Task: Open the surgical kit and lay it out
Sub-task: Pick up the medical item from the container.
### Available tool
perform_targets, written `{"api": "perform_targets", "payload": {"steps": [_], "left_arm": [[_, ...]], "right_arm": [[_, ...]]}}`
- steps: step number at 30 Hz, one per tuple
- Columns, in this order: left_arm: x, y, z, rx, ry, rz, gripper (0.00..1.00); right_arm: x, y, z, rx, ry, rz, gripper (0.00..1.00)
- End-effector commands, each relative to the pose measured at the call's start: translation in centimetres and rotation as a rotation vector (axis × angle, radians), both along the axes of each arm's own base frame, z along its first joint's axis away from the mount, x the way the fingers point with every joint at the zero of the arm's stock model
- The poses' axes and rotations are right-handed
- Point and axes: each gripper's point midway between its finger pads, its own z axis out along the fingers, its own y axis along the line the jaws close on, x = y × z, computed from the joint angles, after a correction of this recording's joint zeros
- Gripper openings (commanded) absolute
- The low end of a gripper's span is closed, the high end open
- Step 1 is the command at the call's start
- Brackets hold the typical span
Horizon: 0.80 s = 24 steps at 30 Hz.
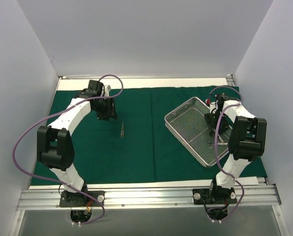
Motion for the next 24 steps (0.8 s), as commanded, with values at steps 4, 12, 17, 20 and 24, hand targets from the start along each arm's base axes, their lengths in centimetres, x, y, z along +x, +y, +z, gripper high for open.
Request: {"api": "perform_targets", "payload": {"steps": [4,12,17,20,24], "left_arm": [[0.9,-0.1,2.8,-0.04,-0.095,-0.001,0.56],[0.3,0.4,2.2,-0.018,-0.071,0.007,0.56],[0.3,0.2,1.7,-0.03,-0.061,0.004,0.56],[0.4,0.0,1.3,-0.041,-0.058,0.0,0.56],[0.3,0.5,0.9,-0.039,-0.048,0.012,0.56]], "right_arm": [[0.0,-0.1,-1.1,0.008,0.002,0.089,0.48],[-0.1,0.1,0.0,0.0,-0.04,0.064,0.47],[-3.0,-1.9,1.7,-0.1,0.021,0.169,0.47],[-5.8,-1.9,2.2,-0.101,0.092,0.31,0.5],[-5.9,-2.9,2.4,-0.095,0.092,0.284,0.51]]}}
